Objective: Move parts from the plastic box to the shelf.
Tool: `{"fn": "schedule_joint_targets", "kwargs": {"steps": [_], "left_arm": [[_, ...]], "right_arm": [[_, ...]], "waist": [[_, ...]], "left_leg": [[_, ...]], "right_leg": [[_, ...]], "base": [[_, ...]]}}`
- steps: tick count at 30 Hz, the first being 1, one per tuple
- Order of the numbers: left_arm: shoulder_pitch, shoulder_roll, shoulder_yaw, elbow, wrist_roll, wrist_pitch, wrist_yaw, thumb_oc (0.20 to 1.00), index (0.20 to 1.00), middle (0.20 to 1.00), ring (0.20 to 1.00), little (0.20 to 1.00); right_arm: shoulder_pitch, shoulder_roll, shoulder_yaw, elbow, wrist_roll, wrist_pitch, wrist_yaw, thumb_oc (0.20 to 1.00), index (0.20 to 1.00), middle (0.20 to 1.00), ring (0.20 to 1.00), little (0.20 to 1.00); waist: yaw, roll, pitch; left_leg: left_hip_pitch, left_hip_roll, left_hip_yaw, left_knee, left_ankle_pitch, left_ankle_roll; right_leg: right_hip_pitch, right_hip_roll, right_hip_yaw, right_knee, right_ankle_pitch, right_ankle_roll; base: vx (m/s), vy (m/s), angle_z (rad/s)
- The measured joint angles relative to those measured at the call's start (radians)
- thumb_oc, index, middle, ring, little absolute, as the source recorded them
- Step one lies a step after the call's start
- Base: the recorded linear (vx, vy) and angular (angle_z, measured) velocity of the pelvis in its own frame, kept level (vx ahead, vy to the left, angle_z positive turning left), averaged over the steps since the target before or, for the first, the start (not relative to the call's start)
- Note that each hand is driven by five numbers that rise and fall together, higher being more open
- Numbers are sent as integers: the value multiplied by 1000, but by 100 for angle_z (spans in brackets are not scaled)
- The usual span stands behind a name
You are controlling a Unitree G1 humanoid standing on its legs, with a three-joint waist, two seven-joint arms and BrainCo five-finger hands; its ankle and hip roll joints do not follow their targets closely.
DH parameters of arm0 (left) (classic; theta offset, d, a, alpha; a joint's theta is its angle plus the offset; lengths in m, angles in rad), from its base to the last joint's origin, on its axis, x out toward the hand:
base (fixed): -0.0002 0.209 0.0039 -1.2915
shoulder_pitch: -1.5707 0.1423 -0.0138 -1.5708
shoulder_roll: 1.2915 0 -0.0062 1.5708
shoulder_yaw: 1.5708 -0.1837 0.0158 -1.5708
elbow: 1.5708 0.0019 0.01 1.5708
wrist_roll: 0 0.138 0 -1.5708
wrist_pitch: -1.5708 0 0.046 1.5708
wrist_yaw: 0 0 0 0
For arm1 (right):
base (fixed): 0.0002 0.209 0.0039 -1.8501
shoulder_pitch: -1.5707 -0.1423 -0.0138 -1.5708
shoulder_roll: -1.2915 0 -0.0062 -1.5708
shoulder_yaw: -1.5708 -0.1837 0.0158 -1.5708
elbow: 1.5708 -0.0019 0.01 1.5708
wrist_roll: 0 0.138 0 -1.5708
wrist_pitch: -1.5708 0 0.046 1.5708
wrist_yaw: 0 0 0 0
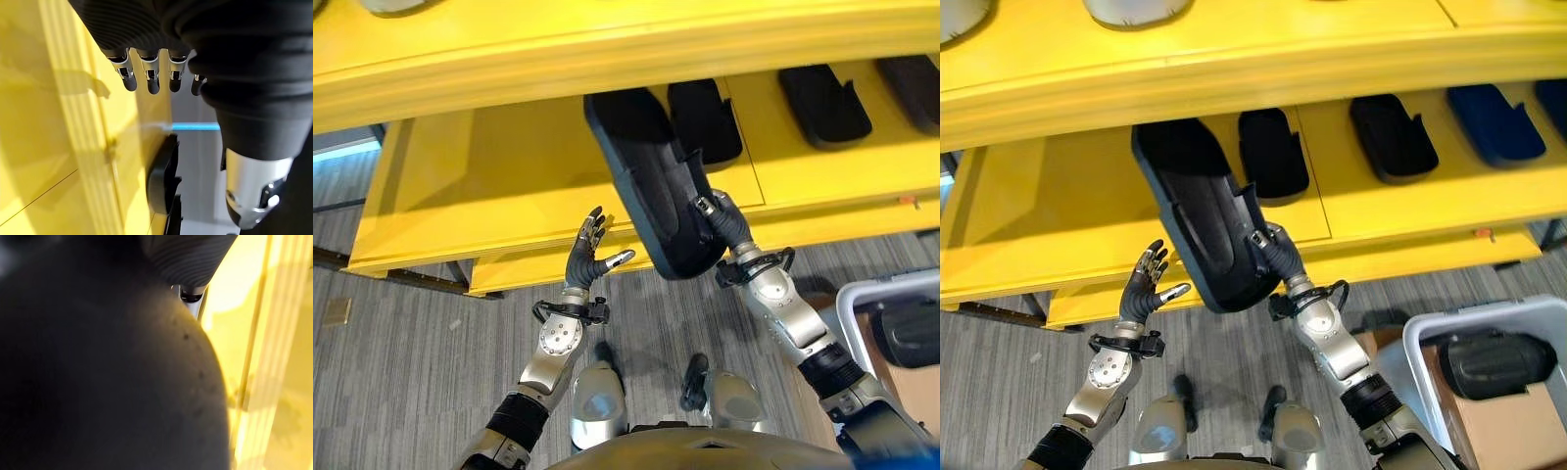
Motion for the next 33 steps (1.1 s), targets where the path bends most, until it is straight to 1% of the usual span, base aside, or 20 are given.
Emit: {"fn": "schedule_joint_targets", "kwargs": {"steps": [1,2,3,4,5,6,7,8,10,12,14,16,17,19,20,22,23,28,30,33], "left_arm": [[-26,-2,-14,34,-16,-6,-2,1000,1000,1000,1000,1000],[-26,-6,-14,38,-29,-6,-1,1000,1000,1000,1000,1000],[-4,-40,-13,47,-39,-5,-4,1000,1000,1000,1000,1000],[7,-55,-11,46,-39,-5,-7,1000,1000,1000,1000,1000],[23,-48,2,48,-42,-2,-11,1000,1000,1000,1000,1000],[31,-44,10,49,-53,5,-12,1000,1000,1000,1000,1000],[54,-37,9,49,-58,11,-15,1000,1000,1000,1000,1000],[77,-24,11,43,-58,12,-13,1000,1000,1000,1000,1000],[108,9,13,30,-59,14,-9,1000,1000,1000,1000,1000],[122,45,13,22,-59,15,1,1000,1000,1000,1000,1000],[132,61,18,22,-60,15,8,1000,1000,1000,1000,1000],[149,50,20,-5,-61,16,9,1000,1000,1000,1000,1000],[164,45,21,-25,-61,15,9,1000,1000,1000,1000,1000],[167,36,21,-27,-59,17,8,1000,1000,1000,1000,1000],[167,23,22,-27,-57,18,8,1000,1000,1000,1000,1000],[170,7,21,-27,-56,28,7,1000,1000,1000,1000,1000],[164,4,18,-27,-55,28,7,1000,1000,1000,1000,1000],[137,9,9,-26,-59,30,8,1000,1000,1000,1000,1000],[136,10,7,-26,-81,39,7,1000,1000,1000,1000,1000],[115,13,5,-22,-112,50,-2,1000,1000,1000,1000,1000]], "right_arm": [[-7,-20,-13,20,13,9,3,200,200,200,200,200],[-6,-29,-15,21,19,12,4,200,200,200,200,200],[15,-80,-14,18,68,8,16,200,200,200,200,200],[34,-95,-18,24,95,7,15,200,200,200,200,200],[60,-62,-23,24,111,7,12,200,200,200,200,200],[102,-27,-22,24,125,6,16,200,200,200,200,200],[150,1,-19,23,124,6,19,200,200,200,200,200],[177,13,0,21,122,5,19,200,200,200,200,200],[194,31,38,16,117,5,25,200,200,200,200,200],[193,41,49,-3,115,5,26,200,200,200,200,200],[188,51,43,-15,118,-4,22,200,200,200,200,200],[179,49,27,-16,117,-9,17,200,200,200,200,200],[172,47,24,-16,117,-9,15,200,200,200,200,200],[144,39,21,-16,117,-8,-1,200,200,200,200,200],[116,38,19,-13,118,-7,-24,200,200,200,200,200],[96,38,12,-13,122,-4,-41,200,200,200,200,200],[81,37,7,-7,122,-1,-63,200,200,200,200,200],[-63,40,-11,80,122,29,-144,200,200,200,200,200],[-139,46,-26,112,119,36,-168,200,200,200,200,200],[-255,46,-70,197,121,47,-200,200,200,200,200,200]], "waist": [[-4,7,4],[-6,7,4],[-28,70,-7],[-32,110,-16],[-29,79,-13],[-13,61,-19],[2,57,-20],[12,55,-21],[25,49,-25],[35,32,-34],[52,13,-44],[58,1,-52],[69,-5,-55],[81,-11,-57],[86,-10,-57],[99,-10,-57],[103,-10,-57],[141,0,-49],[175,9,-23],[202,-4,6]], "left_leg": [[5,58,-19,-3,18,-5],[12,63,-13,-1,17,-4],[34,21,36,-6,12,34],[40,-1,27,-18,19,-30],[35,-50,41,-7,18,-27],[35,-84,46,-8,12,-17],[47,-107,49,-8,6,-11],[60,-124,53,-14,3,-8],[70,-140,56,-26,6,7],[70,-150,55,-44,14,15],[70,-149,55,-45,15,14],[70,-137,45,-51,23,6],[70,-126,42,-56,28,-1],[68,-99,28,-59,42,-16],[63,-75,22,-61,49,-17],[57,-61,16,-61,52,-16],[43,-59,7,-59,52,-14],[-4,-63,-20,-41,58,-14],[-6,-63,-30,-31,62,-19],[-26,-60,-49,-20,62,-19]], "right_leg": [[-38,-42,19,66,-13,29],[-48,-60,30,88,-21,42],[-59,-113,56,123,-24,113],[-60,-126,64,131,-14,149],[-61,-162,87,115,-1,154],[-41,-188,92,70,29,172],[3,-203,85,11,78,182],[30,-213,84,-32,120,183],[62,-219,65,-95,189,167],[76,-219,38,-128,215,165],[91,-215,28,-158,222,177],[120,-196,2,-199,224,185],[130,-180,-2,-221,224,188],[149,-152,-20,-242,210,219],[148,-128,-26,-243,207,224],[146,-114,-28,-242,199,218],[143,-112,-35,-241,194,223],[120,-112,-52,-238,203,216],[127,-111,-62,-237,203,219],[130,-105,-78,-239,202,218]], "base": [[77,669,-21],[95,526,-11],[159,412,1],[159,318,15],[167,344,24],[99,248,23],[57,193,15],[40,160,7],[10,102,5],[-3,86,8],[0,0,0],[14,-43,7],[11,-95,5],[2,-83,7],[12,-35,7],[10,-24,6],[-3,0,14],[5,-17,14],[11,-94,12],[-5,-28,17]]}}
